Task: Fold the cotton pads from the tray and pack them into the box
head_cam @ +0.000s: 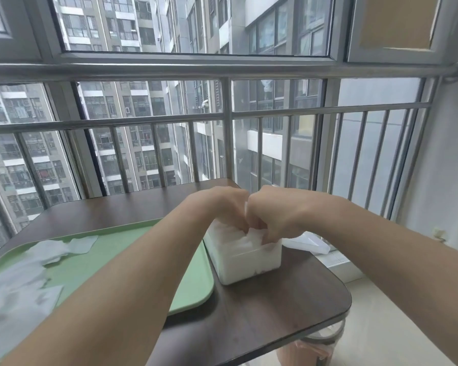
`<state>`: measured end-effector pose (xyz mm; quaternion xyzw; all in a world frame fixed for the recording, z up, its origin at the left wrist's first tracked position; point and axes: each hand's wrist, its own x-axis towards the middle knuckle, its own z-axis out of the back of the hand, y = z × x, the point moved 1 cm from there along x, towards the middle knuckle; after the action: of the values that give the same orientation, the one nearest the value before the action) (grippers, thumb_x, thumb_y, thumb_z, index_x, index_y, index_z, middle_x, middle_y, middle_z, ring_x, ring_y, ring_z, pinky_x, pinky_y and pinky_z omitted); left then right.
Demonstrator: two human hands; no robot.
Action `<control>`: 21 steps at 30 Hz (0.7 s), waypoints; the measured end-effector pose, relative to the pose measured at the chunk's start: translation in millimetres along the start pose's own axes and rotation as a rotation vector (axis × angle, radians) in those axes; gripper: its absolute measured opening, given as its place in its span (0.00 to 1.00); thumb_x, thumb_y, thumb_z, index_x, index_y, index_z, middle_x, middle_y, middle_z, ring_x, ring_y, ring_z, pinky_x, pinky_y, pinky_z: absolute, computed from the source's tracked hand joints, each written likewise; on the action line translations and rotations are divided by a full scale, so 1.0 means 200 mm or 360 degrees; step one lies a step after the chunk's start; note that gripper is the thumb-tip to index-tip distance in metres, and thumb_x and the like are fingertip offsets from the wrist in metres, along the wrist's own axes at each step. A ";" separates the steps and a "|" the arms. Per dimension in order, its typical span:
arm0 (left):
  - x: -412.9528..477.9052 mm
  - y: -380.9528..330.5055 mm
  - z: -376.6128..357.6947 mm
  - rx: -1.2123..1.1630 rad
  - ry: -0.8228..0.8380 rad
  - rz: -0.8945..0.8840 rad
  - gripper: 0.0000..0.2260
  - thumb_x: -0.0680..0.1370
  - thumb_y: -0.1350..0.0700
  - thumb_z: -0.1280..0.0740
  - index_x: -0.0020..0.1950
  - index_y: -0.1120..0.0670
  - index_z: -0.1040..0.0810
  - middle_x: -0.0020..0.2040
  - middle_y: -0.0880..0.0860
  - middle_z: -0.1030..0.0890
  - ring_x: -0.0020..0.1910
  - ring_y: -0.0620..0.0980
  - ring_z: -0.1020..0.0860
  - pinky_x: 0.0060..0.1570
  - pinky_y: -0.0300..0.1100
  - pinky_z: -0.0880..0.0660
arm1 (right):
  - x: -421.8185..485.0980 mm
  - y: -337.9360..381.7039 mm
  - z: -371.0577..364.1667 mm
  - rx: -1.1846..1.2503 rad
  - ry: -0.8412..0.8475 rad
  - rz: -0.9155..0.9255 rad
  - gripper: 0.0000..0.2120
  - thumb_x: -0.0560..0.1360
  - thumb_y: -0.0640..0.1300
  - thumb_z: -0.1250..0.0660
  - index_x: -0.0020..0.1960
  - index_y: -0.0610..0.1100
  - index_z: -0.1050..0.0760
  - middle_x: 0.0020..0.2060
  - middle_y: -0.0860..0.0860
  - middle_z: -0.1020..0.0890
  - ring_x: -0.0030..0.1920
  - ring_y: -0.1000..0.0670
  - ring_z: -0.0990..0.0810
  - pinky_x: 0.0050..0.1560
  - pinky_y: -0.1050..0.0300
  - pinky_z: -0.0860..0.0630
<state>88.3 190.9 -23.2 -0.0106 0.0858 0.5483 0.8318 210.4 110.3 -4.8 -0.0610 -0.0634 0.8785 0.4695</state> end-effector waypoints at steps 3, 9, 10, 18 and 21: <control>0.06 0.03 -0.05 -0.0026 -0.0057 0.0057 0.30 0.56 0.31 0.29 0.56 0.37 0.25 0.52 0.44 0.19 0.51 0.53 0.20 0.52 0.53 0.21 | -0.02 -0.01 0.04 0.0237 0.0034 0.0001 0.18 0.71 0.41 0.27 0.27 0.51 0.30 0.26 0.55 0.26 0.28 0.53 0.28 0.28 0.62 0.32; 0.05 0.05 -0.09 -0.0358 -0.0028 -0.0088 0.33 0.54 0.33 0.26 0.58 0.38 0.25 0.53 0.44 0.19 0.53 0.49 0.19 0.55 0.53 0.21 | -0.05 0.01 0.06 0.0378 0.0117 -0.0037 0.08 0.73 0.43 0.26 0.41 0.55 0.20 0.38 0.59 0.20 0.36 0.60 0.23 0.33 0.65 0.31; 0.00 0.06 -0.07 -0.0420 -0.0025 -0.0129 0.34 0.54 0.35 0.26 0.59 0.41 0.24 0.54 0.45 0.19 0.54 0.48 0.19 0.58 0.52 0.21 | -0.05 0.04 0.07 0.0318 0.0099 -0.0039 0.06 0.74 0.44 0.26 0.44 0.55 0.19 0.39 0.60 0.22 0.37 0.60 0.25 0.32 0.65 0.32; -0.45 0.25 0.07 -0.0727 -0.0238 -0.0196 0.10 0.74 0.49 0.26 0.49 0.36 0.23 0.55 0.47 0.18 0.57 0.48 0.21 0.63 0.48 0.26 | 0.04 0.21 0.20 0.0725 -0.0206 -0.0047 0.07 0.75 0.41 0.31 0.46 0.53 0.17 0.38 0.58 0.21 0.38 0.57 0.23 0.33 0.65 0.32; -0.61 0.43 0.02 -0.0693 -0.0293 -0.0023 0.08 0.70 0.43 0.27 0.47 0.39 0.20 0.48 0.48 0.17 0.47 0.47 0.22 0.52 0.44 0.26 | 0.15 0.35 0.19 0.0933 -0.0247 0.0063 0.08 0.75 0.41 0.30 0.46 0.53 0.17 0.37 0.59 0.20 0.36 0.59 0.23 0.33 0.67 0.30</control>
<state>-36.7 115.2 6.4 -0.1404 -0.1108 0.5465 0.8182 130.3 94.9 19.1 0.1433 0.1585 0.8704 0.4435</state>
